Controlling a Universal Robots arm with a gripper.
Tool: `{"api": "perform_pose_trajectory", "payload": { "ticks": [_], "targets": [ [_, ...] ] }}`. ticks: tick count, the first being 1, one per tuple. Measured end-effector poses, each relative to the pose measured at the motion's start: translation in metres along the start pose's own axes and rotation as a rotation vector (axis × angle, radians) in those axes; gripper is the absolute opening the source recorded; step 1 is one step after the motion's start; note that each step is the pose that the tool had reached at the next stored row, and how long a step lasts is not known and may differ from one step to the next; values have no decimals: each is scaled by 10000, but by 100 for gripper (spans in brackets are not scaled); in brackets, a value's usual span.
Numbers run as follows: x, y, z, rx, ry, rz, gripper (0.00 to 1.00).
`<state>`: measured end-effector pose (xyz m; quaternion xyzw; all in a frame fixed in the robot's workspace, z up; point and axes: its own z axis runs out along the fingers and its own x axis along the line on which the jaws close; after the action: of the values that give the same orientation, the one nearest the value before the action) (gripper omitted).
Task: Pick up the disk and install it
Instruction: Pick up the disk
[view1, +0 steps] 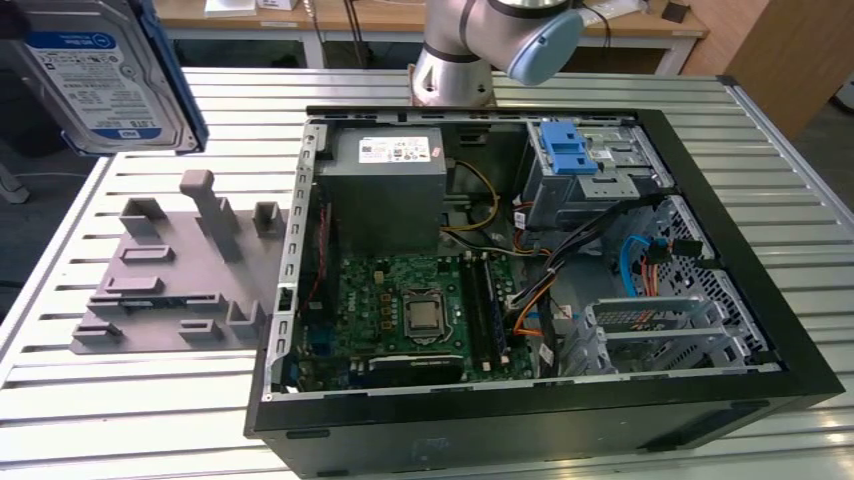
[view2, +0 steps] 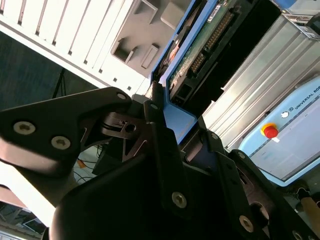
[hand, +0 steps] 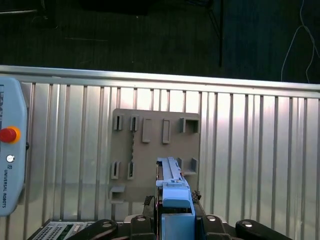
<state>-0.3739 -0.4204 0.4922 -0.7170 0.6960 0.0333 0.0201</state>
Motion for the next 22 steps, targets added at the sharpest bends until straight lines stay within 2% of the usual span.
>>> {"api": "perform_pose_trajectory", "payload": {
  "ticks": [10,17,22],
  "targets": [
    [11,-64,2,-5,-37,-79,36],
    [20,-215,-1,-4,-37,-78,36],
    [36,-373,-6,-5,-36,-78,36]
  ]
}}
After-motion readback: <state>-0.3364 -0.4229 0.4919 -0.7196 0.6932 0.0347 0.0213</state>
